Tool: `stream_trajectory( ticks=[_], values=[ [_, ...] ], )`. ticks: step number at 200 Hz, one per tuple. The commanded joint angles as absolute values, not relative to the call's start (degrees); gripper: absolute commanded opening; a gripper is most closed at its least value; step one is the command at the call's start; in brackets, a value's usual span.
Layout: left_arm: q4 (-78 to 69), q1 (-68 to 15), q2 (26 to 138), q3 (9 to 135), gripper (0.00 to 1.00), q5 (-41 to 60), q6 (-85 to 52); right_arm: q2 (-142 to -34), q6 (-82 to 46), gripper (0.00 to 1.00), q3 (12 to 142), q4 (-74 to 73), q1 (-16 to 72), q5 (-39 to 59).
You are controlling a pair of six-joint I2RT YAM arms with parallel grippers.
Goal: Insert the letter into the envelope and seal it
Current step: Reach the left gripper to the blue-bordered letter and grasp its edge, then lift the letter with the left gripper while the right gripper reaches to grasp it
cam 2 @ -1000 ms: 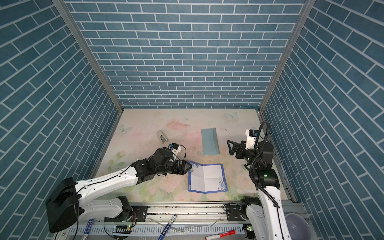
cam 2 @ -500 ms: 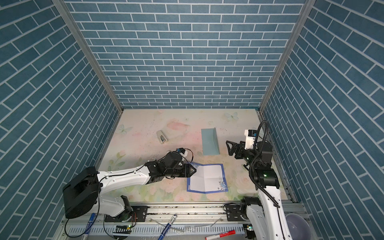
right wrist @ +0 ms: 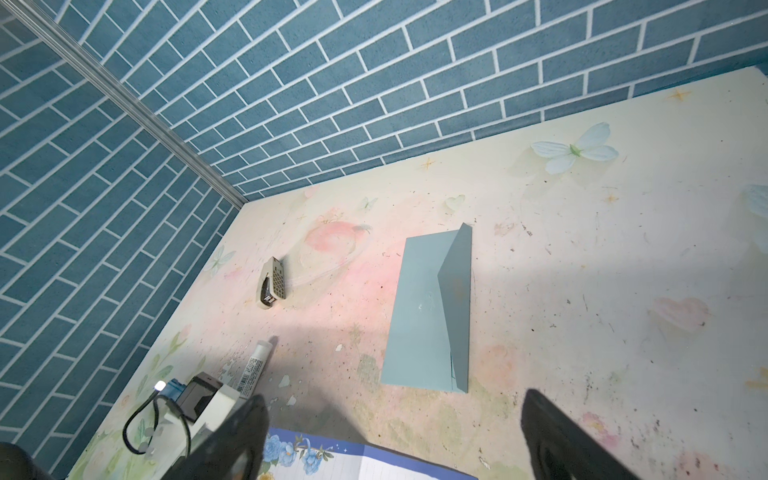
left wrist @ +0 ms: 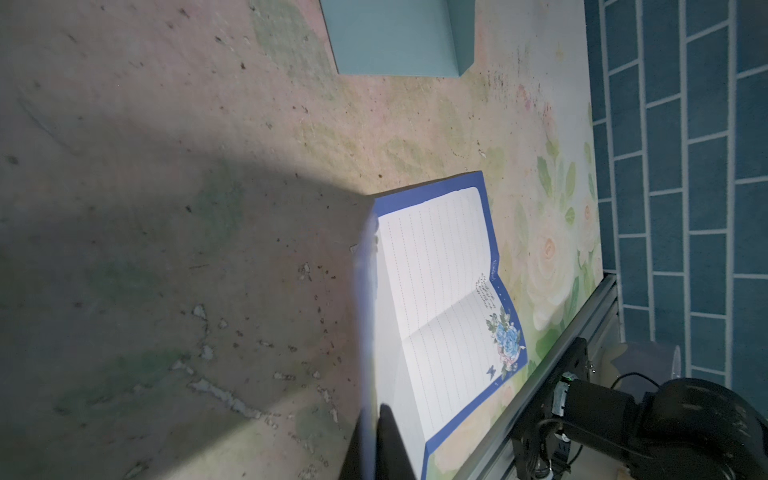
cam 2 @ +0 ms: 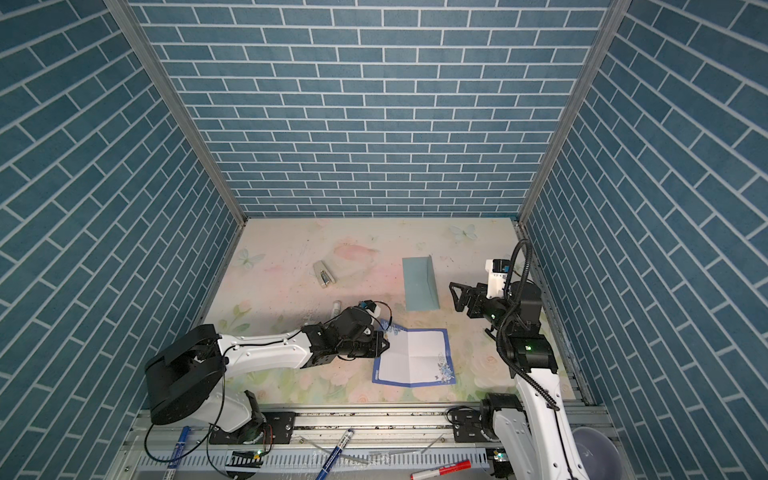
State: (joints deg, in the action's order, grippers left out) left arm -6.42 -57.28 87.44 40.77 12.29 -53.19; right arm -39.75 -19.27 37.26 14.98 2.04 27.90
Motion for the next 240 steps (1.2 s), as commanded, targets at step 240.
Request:
stream_trajectory(
  ticks=[240],
  values=[
    [38.47,-46.85,60.81,66.44,0.0,8.96,7.12,-64.25,8.17,0.77,61.26,25.52,28.04,39.9]
  ],
)
